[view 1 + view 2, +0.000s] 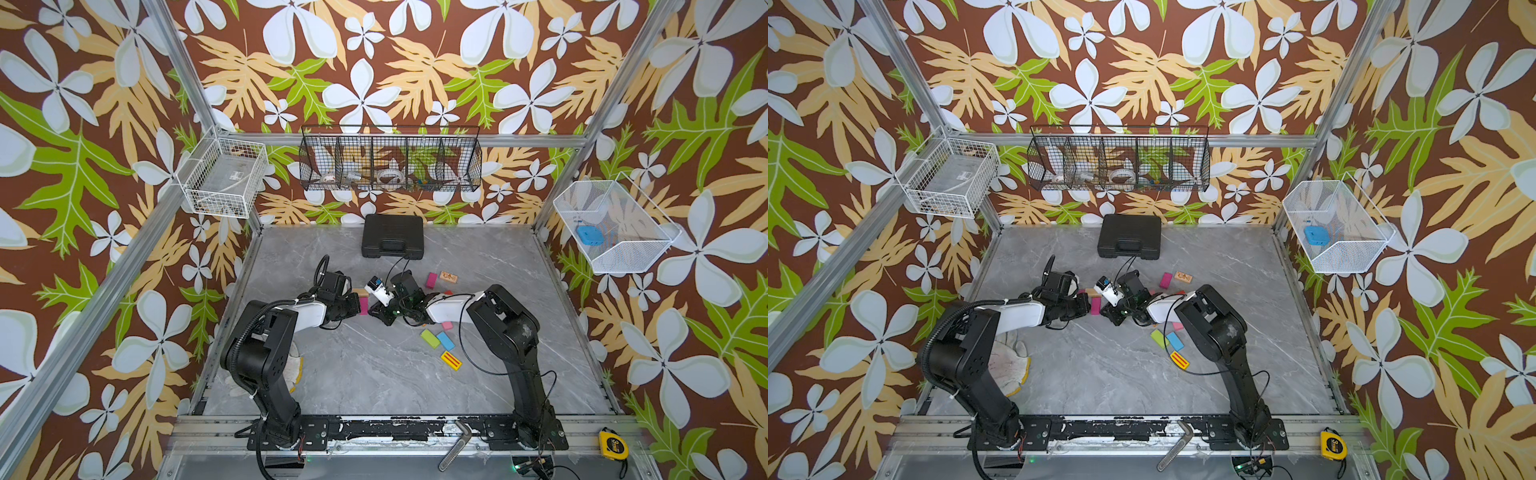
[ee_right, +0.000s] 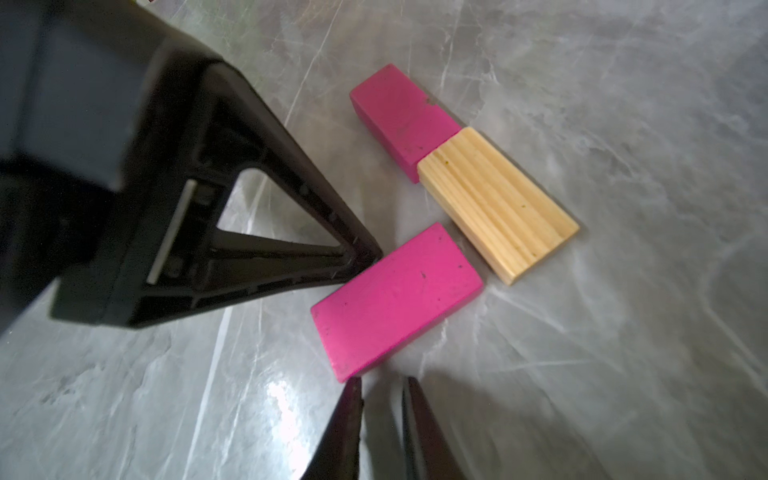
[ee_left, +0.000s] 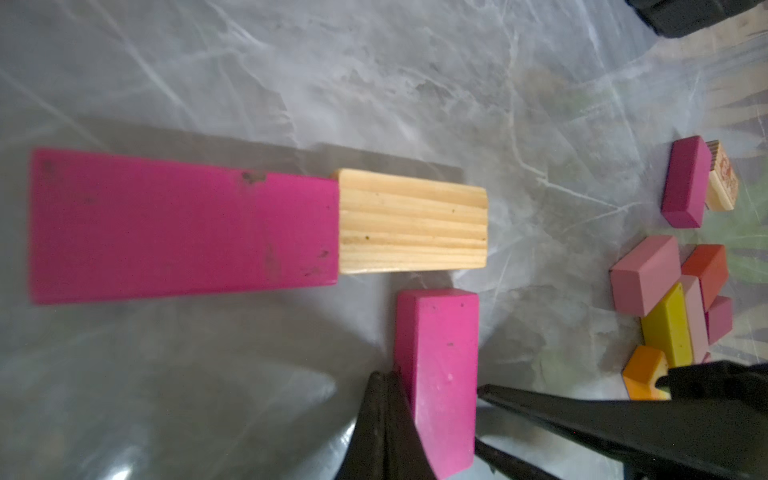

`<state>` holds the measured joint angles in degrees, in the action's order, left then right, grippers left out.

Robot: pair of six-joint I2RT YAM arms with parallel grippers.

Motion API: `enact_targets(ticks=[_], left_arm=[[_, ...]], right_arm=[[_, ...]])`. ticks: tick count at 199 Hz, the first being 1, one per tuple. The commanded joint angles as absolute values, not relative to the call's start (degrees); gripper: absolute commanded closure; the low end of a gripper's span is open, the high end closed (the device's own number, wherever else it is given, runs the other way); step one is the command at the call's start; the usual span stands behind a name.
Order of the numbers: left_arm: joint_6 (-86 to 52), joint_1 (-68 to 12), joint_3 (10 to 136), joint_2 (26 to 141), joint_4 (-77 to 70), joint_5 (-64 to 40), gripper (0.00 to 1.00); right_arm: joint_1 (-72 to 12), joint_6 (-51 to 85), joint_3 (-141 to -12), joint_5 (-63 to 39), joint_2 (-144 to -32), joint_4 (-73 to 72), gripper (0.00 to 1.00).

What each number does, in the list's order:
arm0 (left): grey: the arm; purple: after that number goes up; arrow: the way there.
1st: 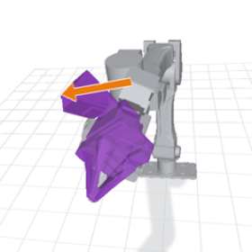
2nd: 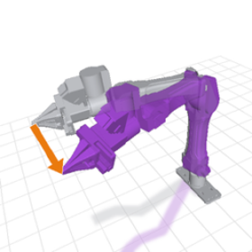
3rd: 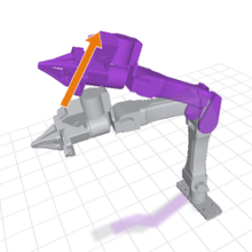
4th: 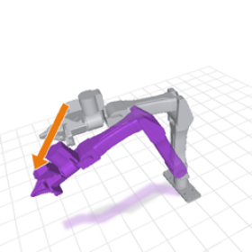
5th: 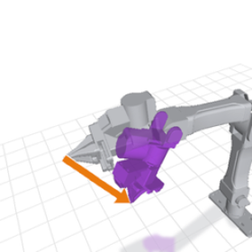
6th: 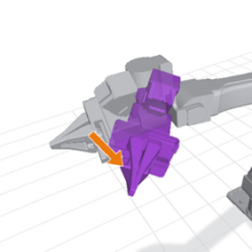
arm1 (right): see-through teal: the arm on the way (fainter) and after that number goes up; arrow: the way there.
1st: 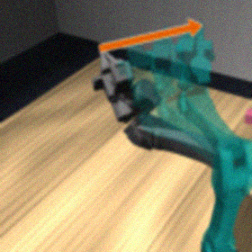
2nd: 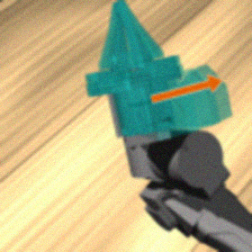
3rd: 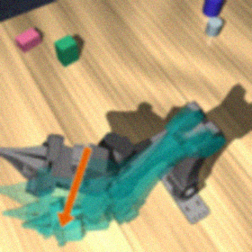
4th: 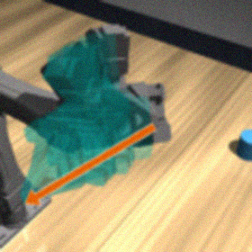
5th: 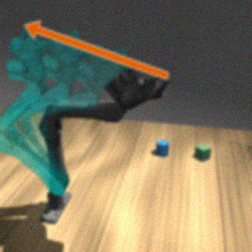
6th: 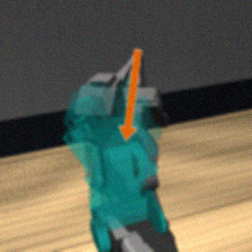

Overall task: Assemble the number 7 with building blocks
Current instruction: Assemble the building block at the center of the board.

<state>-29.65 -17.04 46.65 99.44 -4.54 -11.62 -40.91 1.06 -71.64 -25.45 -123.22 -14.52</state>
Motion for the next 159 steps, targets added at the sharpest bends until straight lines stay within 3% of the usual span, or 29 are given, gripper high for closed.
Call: enact_targets(ticks=[1,101,159], left_arm=[[-29.05,-17.12,47.02,100.05,-4.65,-10.9,1.0],[-28.88,-16.97,46.26,97.01,-2.79,-7.59,1.0],[-28.91,-17.05,44.59,93.81,-1.74,-7.14,1.0]], right_arm=[[-40.92,1.22,-71.8,-25.32,-123.57,-12.99,0.81],[-40.86,0.03,-71.7,-23.16,-123.08,-11.56,0.8],[-42.34,-3.48,-67.95,-23.47,-120.41,-12.28,0.68]])
